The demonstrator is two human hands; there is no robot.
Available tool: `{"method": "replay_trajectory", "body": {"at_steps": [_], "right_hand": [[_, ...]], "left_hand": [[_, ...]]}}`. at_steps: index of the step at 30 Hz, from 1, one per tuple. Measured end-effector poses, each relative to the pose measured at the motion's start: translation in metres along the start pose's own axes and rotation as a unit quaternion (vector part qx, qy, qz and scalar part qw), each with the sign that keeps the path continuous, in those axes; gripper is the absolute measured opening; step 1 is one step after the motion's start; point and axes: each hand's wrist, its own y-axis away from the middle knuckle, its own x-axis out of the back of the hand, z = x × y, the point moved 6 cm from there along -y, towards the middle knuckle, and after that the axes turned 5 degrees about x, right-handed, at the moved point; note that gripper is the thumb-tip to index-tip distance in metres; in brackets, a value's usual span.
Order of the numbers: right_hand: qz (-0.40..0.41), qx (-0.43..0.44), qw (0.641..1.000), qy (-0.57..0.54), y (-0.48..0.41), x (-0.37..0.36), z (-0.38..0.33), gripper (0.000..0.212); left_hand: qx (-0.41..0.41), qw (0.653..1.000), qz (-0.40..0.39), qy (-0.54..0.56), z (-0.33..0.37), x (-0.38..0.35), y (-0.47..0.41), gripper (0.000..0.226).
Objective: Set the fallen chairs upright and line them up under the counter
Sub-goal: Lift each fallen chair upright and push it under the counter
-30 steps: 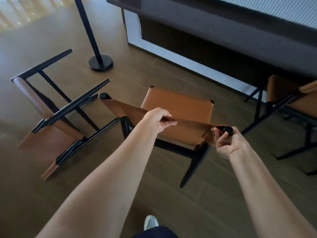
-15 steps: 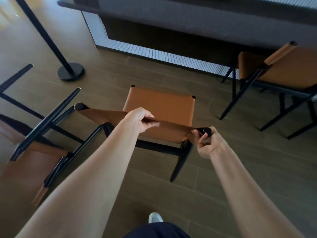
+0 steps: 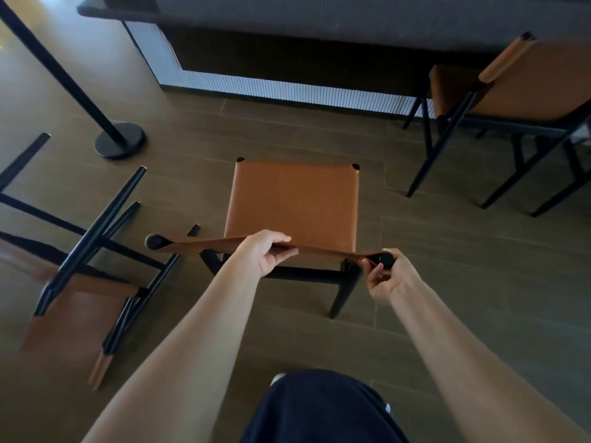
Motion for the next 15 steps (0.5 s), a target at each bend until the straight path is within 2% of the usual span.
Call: {"method": "replay_trajectory", "body": {"at_steps": [6, 9, 11, 15], "right_hand": [[0.002, 0.042, 0.999, -0.019, 0.005, 0.003, 0.002, 0.030], [-0.019, 0.081, 0.995, -0.059, 0.011, -0.001, 0.013, 0.047], [-0.045, 0.103, 0.990, -0.083, 0.017, -0.007, 0.026, 0.059], [-0.124, 0.102, 0.986, -0.054, 0.024, -0.030, 0.053, 0.065]], "left_hand": [[0.003, 1.000, -0.028, 0.010, -0.005, 0.003, 0.003, 0.018], [0.007, 0.998, -0.045, 0.043, -0.010, 0.011, 0.006, 0.030], [0.013, 0.997, -0.048, 0.067, -0.014, 0.022, 0.007, 0.039], [-0.006, 0.992, 0.006, 0.126, -0.010, 0.057, 0.002, 0.047]]}}
